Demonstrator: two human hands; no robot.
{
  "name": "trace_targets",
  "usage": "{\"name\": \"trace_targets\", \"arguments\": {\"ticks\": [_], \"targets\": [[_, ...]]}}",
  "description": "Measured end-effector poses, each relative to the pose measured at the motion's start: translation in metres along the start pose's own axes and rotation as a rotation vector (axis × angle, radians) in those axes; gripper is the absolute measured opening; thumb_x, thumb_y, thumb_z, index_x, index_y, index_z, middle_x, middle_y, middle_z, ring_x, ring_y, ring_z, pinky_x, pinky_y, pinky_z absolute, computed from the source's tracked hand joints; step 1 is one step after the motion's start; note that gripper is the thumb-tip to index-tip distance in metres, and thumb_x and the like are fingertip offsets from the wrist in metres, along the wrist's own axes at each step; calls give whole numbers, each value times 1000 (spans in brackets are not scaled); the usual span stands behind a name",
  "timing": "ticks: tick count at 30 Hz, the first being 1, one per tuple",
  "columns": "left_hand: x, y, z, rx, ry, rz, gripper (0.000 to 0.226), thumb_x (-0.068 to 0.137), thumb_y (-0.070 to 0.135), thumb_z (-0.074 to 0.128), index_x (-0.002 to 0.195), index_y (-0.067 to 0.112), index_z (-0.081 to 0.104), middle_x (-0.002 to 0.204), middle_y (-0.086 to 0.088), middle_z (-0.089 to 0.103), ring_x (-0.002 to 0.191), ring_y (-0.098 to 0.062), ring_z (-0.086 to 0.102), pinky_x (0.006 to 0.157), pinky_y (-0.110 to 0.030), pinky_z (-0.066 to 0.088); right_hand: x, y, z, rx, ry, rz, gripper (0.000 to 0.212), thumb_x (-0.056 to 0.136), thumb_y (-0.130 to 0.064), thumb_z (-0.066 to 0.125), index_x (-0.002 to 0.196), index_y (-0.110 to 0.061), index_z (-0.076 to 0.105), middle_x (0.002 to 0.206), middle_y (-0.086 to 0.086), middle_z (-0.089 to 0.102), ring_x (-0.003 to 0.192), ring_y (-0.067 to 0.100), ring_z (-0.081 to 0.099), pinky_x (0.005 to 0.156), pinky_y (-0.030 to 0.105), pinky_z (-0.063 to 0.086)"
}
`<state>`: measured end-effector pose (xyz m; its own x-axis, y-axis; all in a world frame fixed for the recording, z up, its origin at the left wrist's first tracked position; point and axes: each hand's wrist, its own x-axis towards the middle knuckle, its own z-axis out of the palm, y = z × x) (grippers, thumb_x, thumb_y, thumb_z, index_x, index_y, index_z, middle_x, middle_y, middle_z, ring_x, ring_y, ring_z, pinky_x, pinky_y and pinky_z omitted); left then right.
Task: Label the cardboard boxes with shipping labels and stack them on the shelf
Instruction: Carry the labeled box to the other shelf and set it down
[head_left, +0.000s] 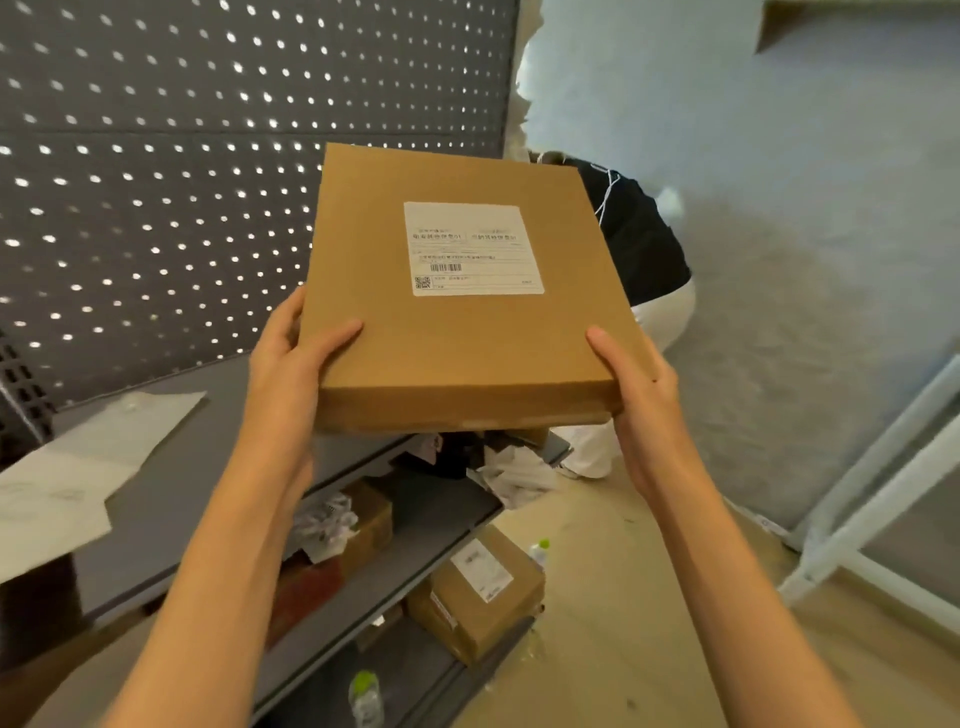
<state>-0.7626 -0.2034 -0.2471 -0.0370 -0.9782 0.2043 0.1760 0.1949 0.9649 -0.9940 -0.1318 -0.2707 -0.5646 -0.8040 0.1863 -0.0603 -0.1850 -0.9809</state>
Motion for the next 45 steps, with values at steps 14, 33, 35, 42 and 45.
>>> {"name": "trace_targets", "arguments": {"ticks": [14, 33, 35, 42, 45], "targets": [[80, -49, 111, 0, 91, -54, 44, 87, 25, 59, 129, 30, 52, 115, 16, 62, 91, 2, 57, 72, -20, 40, 145, 41, -47, 3, -60, 49, 72, 70, -55, 65, 135, -30, 47, 125, -5, 59, 114, 14, 57, 102, 43, 44], [144, -99, 182, 13, 369, -114, 36, 86, 24, 60, 121, 31, 56, 107, 17, 63, 91, -1, 58, 75, -21, 41, 299, 83, -47, -48, -357, 146, 70, 72, -55, 64, 135, -31, 47, 124, -6, 58, 113, 14, 55, 101, 41, 45], [143, -105, 188, 23, 397, -125, 37, 86, 24, 60, 123, 30, 55, 109, 15, 64, 94, -2, 58, 76, -21, 42, 309, 89, -48, -40, -403, 166, 67, 76, -53, 65, 136, -30, 46, 125, -5, 58, 113, 14, 55, 102, 41, 44], [143, -124, 206, 47, 506, -163, 44, 86, 26, 61, 129, 27, 52, 114, 13, 63, 100, -5, 58, 75, -21, 42, 334, 106, -53, -15, -492, 248, 59, 77, -47, 69, 129, -26, 51, 126, -4, 58, 114, 15, 55, 103, 41, 44], [142, -131, 212, 62, 542, -181, 44, 86, 28, 61, 129, 27, 52, 114, 12, 62, 101, -6, 57, 79, -24, 43, 341, 111, -52, -40, -515, 263, 74, 66, -57, 71, 130, -27, 50, 128, -5, 57, 115, 15, 55, 103, 41, 43]]}}
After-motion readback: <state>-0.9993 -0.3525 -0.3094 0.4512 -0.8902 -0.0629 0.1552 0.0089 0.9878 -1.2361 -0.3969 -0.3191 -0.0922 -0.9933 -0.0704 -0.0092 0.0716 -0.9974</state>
